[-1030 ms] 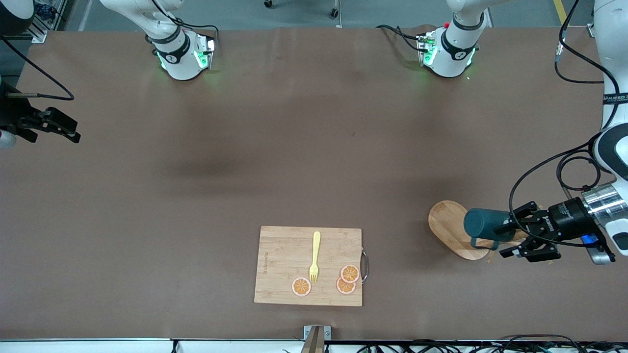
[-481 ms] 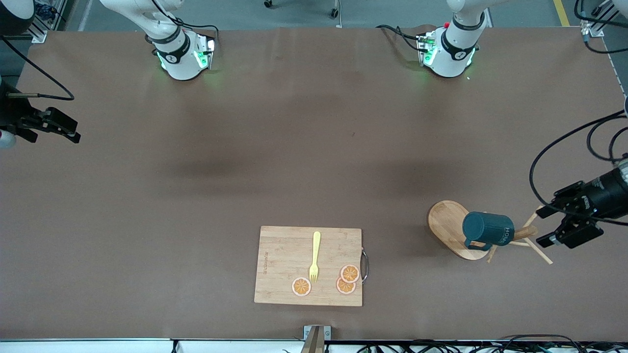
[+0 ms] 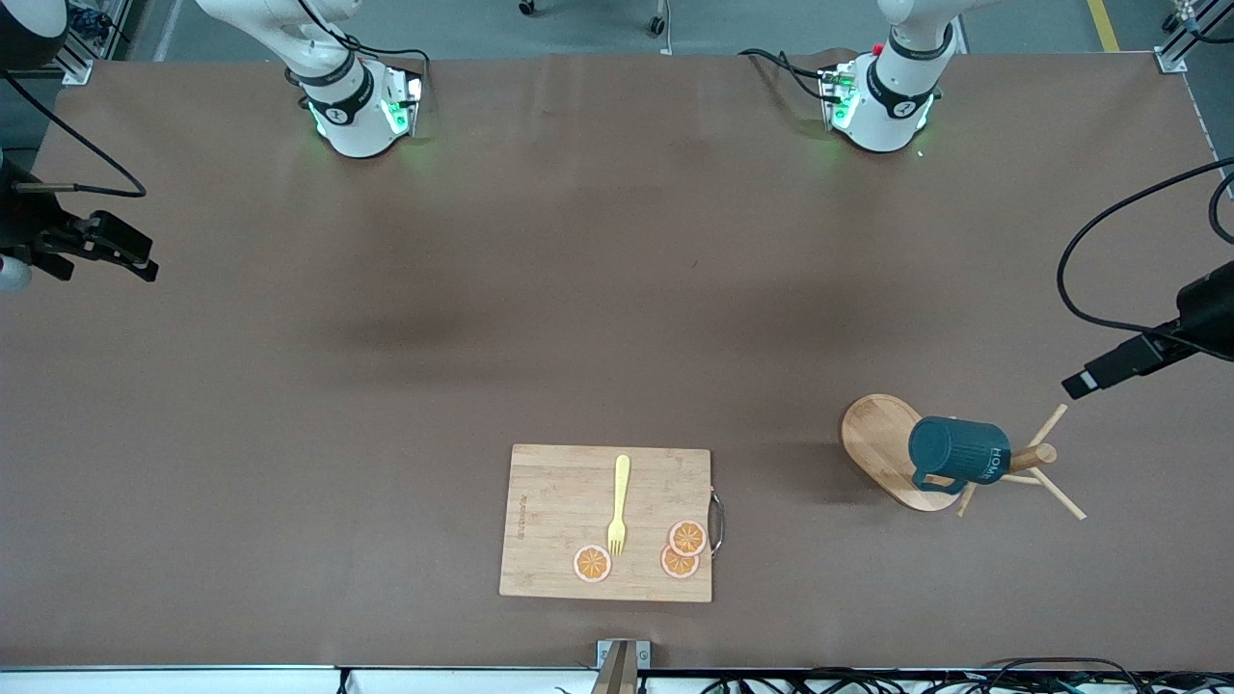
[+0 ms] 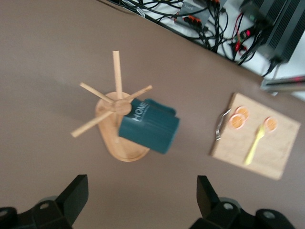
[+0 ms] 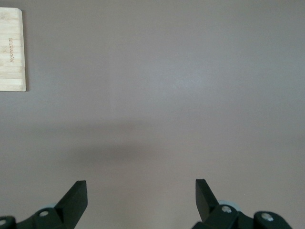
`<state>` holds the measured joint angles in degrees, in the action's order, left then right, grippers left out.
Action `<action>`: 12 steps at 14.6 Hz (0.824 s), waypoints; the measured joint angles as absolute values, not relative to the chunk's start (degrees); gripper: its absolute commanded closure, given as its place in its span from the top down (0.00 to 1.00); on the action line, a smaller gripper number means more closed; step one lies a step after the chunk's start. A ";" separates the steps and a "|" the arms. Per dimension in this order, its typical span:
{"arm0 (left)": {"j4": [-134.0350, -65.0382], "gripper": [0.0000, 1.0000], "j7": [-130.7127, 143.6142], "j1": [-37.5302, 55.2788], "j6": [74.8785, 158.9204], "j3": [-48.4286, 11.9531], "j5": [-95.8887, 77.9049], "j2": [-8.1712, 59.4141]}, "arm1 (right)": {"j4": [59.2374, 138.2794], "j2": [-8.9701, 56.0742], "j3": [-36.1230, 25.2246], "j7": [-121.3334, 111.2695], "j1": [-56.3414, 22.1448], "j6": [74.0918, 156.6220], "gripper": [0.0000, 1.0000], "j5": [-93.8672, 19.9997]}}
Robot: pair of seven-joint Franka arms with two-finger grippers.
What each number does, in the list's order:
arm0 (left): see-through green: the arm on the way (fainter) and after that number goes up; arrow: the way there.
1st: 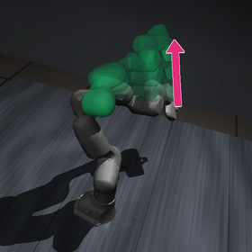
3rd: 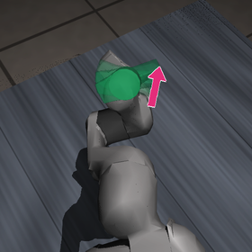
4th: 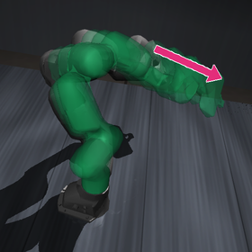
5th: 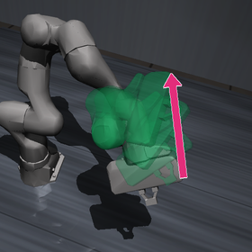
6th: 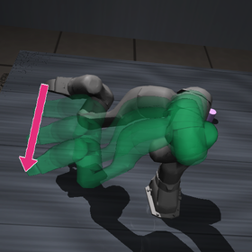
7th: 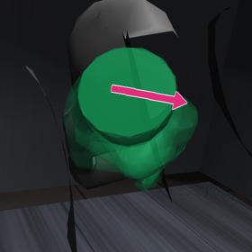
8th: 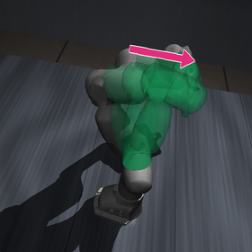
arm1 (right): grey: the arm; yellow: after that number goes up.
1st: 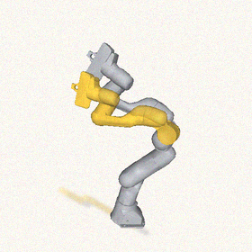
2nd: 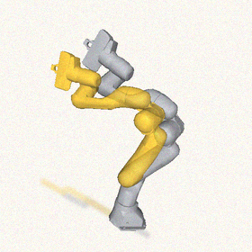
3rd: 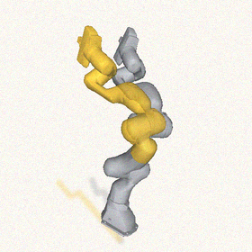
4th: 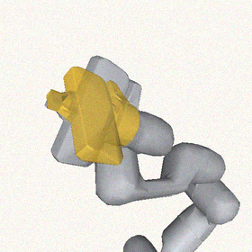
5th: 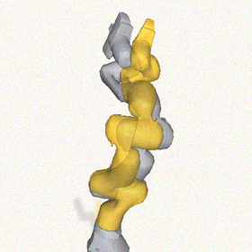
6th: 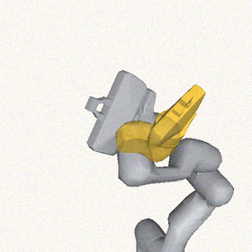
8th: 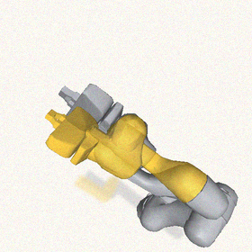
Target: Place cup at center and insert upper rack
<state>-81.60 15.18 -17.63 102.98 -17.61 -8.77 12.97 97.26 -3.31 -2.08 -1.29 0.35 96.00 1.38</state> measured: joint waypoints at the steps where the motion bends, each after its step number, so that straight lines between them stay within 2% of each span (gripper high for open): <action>1: -81.63 1.00 12.91 -17.62 102.02 -17.61 -7.42 12.43 | 97.26 -3.31 -2.08 -1.29 0.35 96.03 1.00 1.38; 9: -82.54 1.00 5.22 -16.16 93.30 -17.19 -5.72 5.95 | 97.26 -3.32 -2.08 -1.30 0.34 96.12 1.00 1.38; 12: -82.73 1.00 5.22 -8.52 92.04 -11.34 -5.71 4.80 | 97.26 -3.32 -2.08 -1.30 0.34 96.16 1.00 1.38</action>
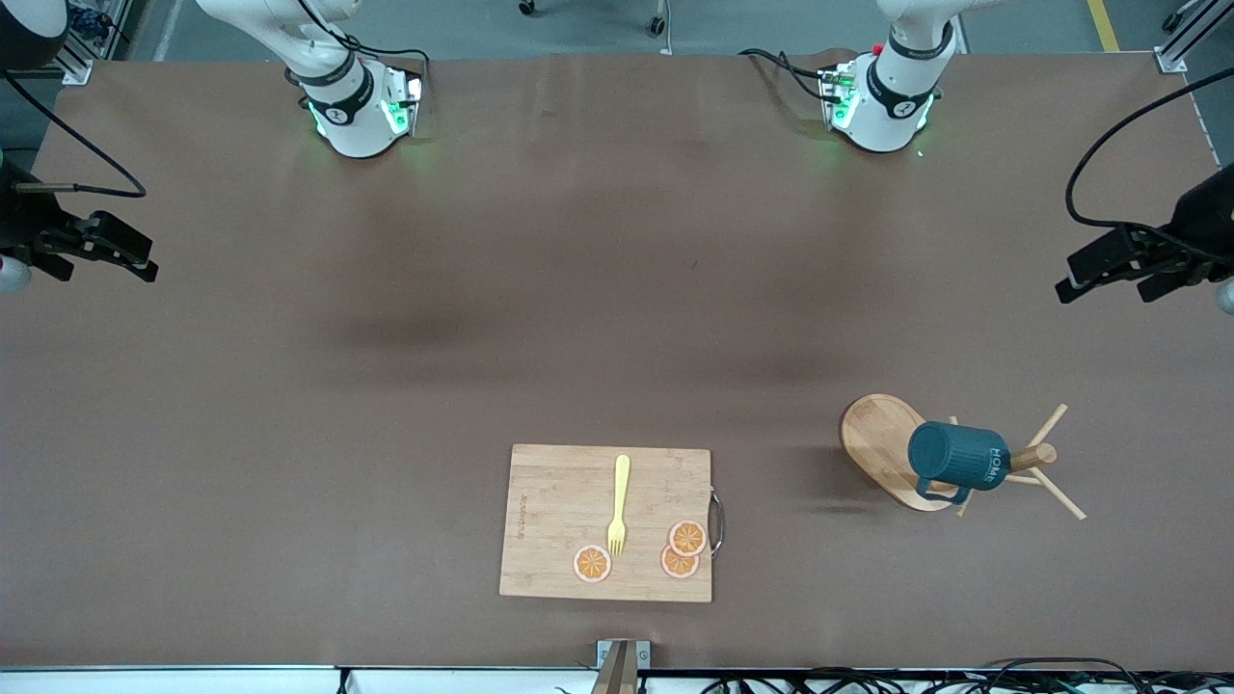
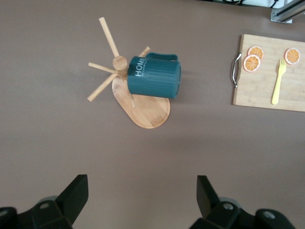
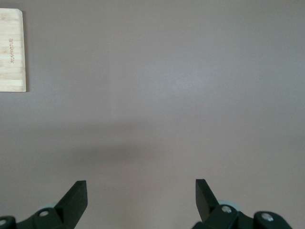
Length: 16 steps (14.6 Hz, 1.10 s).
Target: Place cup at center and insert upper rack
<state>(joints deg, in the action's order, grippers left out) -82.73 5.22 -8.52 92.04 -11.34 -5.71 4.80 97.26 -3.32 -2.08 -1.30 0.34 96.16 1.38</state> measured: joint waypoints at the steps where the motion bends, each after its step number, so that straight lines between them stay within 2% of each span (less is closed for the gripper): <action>1: -82.74 1.00 5.24 -5.65 91.94 -8.87 -5.70 4.53 | 97.26 -3.32 -2.07 -1.30 0.34 96.19 1.00 1.38; 3: -82.74 1.00 5.28 -1.18 91.86 -4.81 -5.70 4.13 | 97.26 -3.32 -2.07 -1.30 0.34 96.28 1.00 1.38; 5: -82.74 1.00 5.29 0.22 91.85 -3.34 -5.70 3.92 | 97.26 -3.32 -2.07 -1.30 0.34 96.30 1.00 1.38; 16: -82.74 1.00 5.22 0.51 91.85 -3.13 -5.70 3.81 | 97.26 -3.32 -2.07 -1.30 0.34 96.42 1.00 1.38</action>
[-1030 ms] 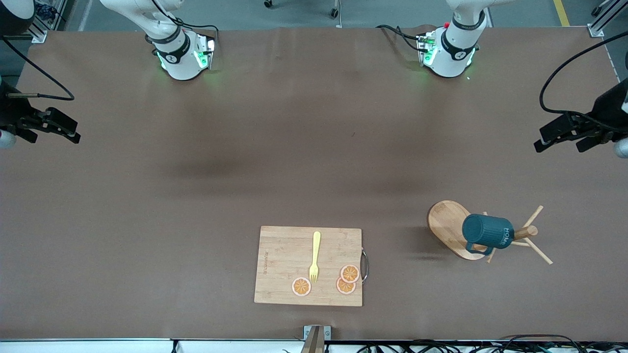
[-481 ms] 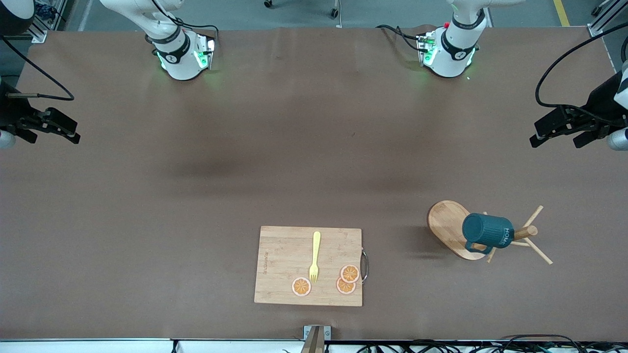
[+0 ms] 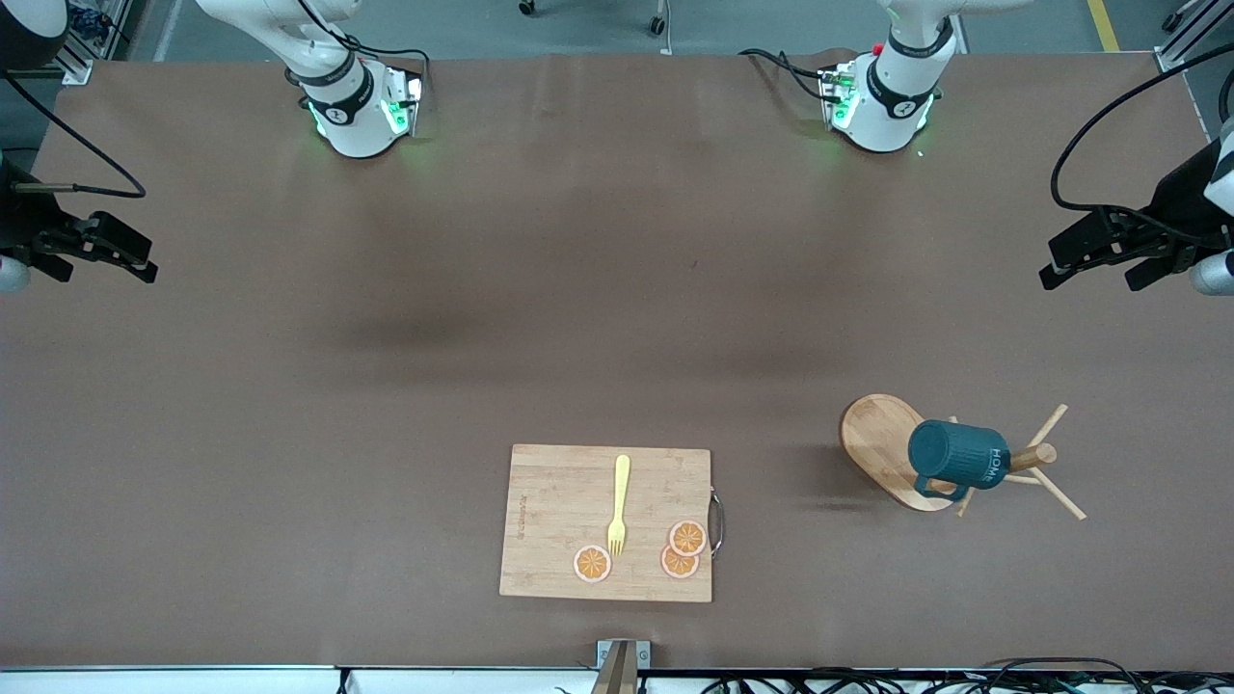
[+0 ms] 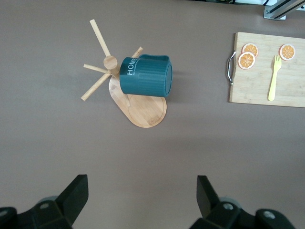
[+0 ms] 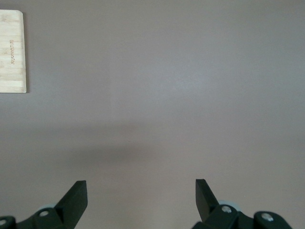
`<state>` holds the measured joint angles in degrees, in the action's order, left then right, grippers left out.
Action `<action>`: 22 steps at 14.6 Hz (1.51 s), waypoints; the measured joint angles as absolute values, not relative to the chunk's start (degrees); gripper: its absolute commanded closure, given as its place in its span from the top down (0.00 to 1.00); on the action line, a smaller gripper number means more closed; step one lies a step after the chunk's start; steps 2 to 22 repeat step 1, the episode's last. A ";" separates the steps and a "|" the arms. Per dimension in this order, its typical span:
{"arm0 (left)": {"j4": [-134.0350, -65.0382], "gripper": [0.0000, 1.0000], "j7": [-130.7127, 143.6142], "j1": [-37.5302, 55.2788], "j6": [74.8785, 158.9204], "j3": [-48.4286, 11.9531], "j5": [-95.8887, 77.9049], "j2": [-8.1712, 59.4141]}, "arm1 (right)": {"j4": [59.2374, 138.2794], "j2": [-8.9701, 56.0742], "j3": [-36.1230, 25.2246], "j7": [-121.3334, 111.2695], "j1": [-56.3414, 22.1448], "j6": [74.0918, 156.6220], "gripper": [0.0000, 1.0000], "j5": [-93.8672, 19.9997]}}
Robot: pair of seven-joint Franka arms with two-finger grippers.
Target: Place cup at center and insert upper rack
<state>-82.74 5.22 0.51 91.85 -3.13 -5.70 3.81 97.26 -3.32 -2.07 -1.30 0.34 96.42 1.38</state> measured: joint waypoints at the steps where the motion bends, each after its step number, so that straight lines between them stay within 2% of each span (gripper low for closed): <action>1: -82.74 1.00 5.22 0.54 91.85 -3.13 -5.70 3.81 | 97.26 -3.32 -2.07 -1.30 0.34 96.43 1.00 1.38; 22: -82.74 1.00 5.22 0.54 91.85 -3.13 -5.70 3.81 | 97.26 -3.32 -2.07 -1.30 0.34 96.43 1.00 1.38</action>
